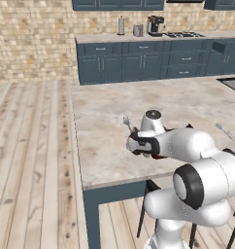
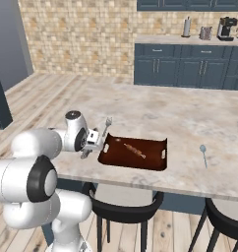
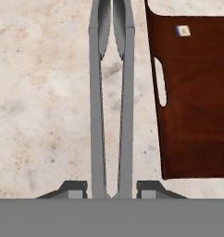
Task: Take the tongs from the drawer on the right and place them on the dining counter next to the tray containing the kebab skewer.
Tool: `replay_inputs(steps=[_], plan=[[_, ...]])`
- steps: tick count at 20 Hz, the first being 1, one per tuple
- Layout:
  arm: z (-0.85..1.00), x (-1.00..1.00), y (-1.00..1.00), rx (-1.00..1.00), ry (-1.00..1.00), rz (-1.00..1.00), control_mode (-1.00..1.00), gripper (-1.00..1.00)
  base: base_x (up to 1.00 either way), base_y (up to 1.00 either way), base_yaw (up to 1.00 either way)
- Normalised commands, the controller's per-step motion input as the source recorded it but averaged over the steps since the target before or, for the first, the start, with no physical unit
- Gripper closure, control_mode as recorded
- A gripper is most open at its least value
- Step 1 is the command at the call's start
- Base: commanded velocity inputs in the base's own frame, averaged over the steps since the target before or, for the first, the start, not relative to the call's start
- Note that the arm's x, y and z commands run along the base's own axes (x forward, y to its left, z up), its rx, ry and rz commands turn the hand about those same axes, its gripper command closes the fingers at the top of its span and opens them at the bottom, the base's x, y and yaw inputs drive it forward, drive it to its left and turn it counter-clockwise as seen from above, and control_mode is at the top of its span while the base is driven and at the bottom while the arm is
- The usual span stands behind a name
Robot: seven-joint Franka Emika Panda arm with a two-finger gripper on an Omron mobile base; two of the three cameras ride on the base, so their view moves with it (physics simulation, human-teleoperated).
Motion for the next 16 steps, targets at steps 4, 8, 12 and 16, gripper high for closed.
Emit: replay_inputs(steps=[4, 8, 12, 16], plan=[[-0.1, 0.03, 0.0, 0.0, 0.0, 0.0, -1.0, 1.0, 0.0, 0.0, 0.0], [-0.1, 0.0, 0.0, 0.0, 0.0, 0.0, -1.0, 1.0, 0.0, 0.0, 0.0], [-0.18, 0.0, 0.0, 0.0, -0.01, 0.0, -1.0, 1.0, 0.0, 0.0, 0.0], [-0.17, 0.0, 0.0, 0.0, -0.01, 0.0, -1.0, 1.0, 0.0, 0.0, 0.0]])
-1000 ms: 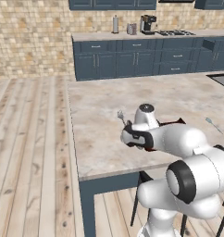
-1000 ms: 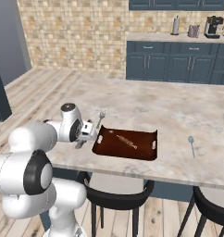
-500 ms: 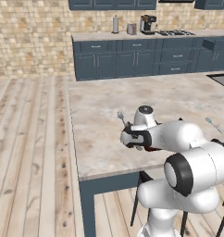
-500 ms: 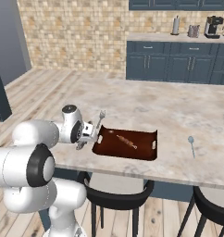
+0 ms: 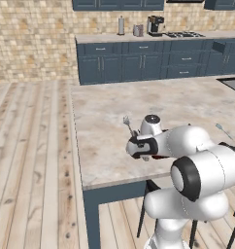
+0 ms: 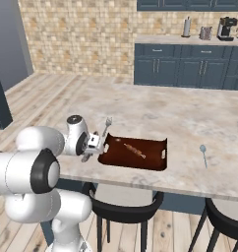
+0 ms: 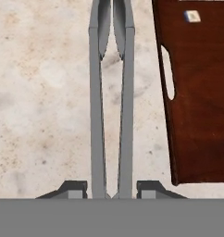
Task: Take the tongs from the drawer on the right and place them on the dining counter next to the tray containing the kebab skewer.
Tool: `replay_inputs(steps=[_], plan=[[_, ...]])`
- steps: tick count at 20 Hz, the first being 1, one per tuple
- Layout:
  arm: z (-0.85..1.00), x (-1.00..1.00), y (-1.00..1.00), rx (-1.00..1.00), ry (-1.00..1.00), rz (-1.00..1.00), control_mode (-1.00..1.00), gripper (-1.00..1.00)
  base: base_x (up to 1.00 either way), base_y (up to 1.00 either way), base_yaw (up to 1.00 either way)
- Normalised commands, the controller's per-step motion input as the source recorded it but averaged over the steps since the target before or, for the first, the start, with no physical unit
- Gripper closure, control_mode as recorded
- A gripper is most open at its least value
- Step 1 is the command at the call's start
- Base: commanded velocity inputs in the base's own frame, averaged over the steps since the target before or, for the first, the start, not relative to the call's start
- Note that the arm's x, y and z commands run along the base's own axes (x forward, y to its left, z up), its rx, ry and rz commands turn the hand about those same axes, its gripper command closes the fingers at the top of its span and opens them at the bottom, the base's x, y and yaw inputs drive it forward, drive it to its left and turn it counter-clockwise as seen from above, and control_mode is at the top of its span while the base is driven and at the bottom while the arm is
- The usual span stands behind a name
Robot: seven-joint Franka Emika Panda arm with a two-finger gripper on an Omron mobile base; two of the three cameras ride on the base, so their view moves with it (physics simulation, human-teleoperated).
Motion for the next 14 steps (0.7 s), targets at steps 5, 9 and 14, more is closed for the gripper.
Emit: replay_inputs(steps=[5, 9, 14], plan=[[-0.13, 0.0, 0.0, 0.0, 0.0, 0.0, -1.0, 1.0, 0.0, 0.0, 0.0], [-0.12, 0.0, 0.0, 0.0, 0.0, 0.0, -1.0, 1.0, 0.0, 0.0, 0.0], [-0.11, 0.07, 0.01, 0.0, 0.0, 0.0, -1.0, 1.0, 0.0, 0.0, 0.0]])
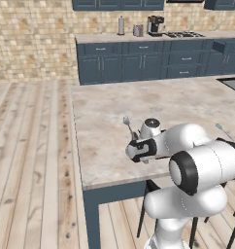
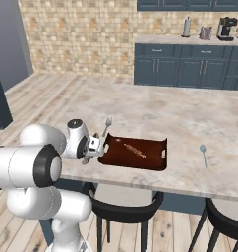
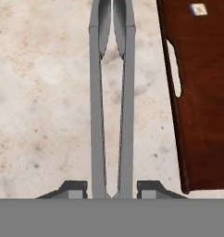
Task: Take the tongs from the drawer on the right and place them on the dining counter next to the tray containing the kebab skewer.
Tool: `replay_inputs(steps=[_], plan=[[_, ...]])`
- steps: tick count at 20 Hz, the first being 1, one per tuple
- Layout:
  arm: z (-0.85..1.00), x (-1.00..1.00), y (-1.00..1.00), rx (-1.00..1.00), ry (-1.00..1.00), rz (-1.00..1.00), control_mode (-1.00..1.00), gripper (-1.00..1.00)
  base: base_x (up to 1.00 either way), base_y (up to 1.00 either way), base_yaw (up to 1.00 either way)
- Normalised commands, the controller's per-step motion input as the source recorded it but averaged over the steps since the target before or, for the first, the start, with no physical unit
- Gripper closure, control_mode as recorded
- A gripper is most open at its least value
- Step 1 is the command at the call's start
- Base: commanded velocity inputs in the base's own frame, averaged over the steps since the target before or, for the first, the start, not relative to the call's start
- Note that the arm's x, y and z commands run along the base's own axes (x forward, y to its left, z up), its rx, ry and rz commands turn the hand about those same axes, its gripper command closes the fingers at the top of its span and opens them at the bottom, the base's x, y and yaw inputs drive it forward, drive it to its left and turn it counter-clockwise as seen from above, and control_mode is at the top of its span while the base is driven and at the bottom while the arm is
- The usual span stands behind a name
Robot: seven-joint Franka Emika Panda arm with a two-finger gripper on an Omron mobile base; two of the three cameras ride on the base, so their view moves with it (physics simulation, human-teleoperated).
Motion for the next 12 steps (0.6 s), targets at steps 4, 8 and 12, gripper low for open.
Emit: replay_inputs(steps=[4, 8, 12], plan=[[-0.03, 0.1, 0.01, 0.0, -0.01, 0.0, -1.0, -1.0, 0.0, 0.0, 0.0], [0.0, 0.0, 0.0, 0.0, -0.03, 0.0, -1.0, -1.0, 0.0, 0.0, 0.0], [0.02, 0.0, 0.0, 0.0, -0.06, 0.01, -1.0, -1.0, 0.0, 0.0, 0.0]])
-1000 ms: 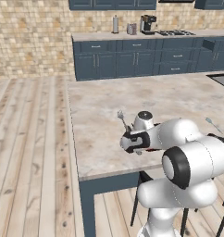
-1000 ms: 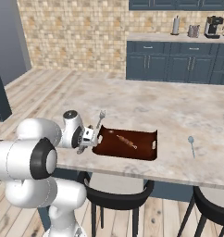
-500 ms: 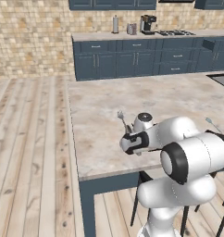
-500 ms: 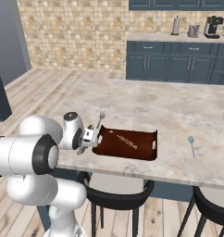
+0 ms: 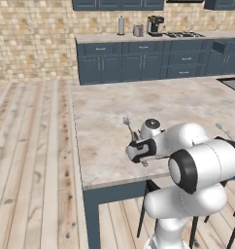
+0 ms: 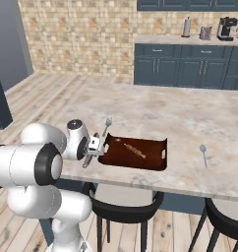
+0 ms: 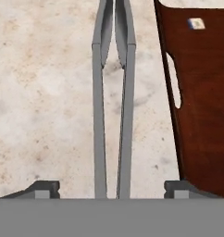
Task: Take the tongs from the drawer on the right and place them on the dining counter next to the tray containing the kebab skewer.
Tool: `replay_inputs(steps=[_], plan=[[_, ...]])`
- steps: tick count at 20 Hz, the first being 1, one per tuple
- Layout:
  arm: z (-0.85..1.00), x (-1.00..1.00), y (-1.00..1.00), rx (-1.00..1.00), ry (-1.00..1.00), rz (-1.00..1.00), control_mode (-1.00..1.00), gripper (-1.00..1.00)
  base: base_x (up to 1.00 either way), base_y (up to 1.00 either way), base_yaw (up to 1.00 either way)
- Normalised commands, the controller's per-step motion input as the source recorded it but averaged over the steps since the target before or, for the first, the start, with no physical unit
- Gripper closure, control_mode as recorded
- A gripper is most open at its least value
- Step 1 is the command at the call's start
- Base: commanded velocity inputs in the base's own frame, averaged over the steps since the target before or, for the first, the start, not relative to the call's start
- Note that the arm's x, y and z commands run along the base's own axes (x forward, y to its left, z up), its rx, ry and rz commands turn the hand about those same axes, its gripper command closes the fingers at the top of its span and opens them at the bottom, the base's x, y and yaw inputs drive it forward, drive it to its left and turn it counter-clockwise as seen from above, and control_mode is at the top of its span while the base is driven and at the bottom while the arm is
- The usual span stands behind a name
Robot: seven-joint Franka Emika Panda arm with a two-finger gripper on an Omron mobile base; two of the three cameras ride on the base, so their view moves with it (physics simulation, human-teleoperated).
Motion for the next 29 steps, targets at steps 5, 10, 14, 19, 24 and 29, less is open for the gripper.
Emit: replay_inputs(steps=[5, 10, 14, 19, 24, 29], plan=[[0.3, -0.14, 0.0, 0.0, -0.11, 0.02, -1.0, -1.0, 0.0, 0.0, 0.0], [0.54, -0.49, 0.0, 0.0, -0.13, 0.02, -1.0, -1.0, 0.0, 0.0, 0.0], [0.8, -0.49, 0.0, 0.0, -0.11, 0.03, -1.0, -1.0, 0.0, 0.0, 0.0], [0.99, -0.31, 0.0, 0.0, -0.09, 0.01, -1.0, -1.0, 0.0, 0.0, 0.0], [0.98, -0.31, -0.01, 0.0, -0.02, 0.0, -1.0, -1.0, 0.0, 0.0, 0.0], [0.7, -0.69, 0.0, 0.0, 0.0, 0.0, -1.0, -1.0, 0.0, 0.0, 0.0]])
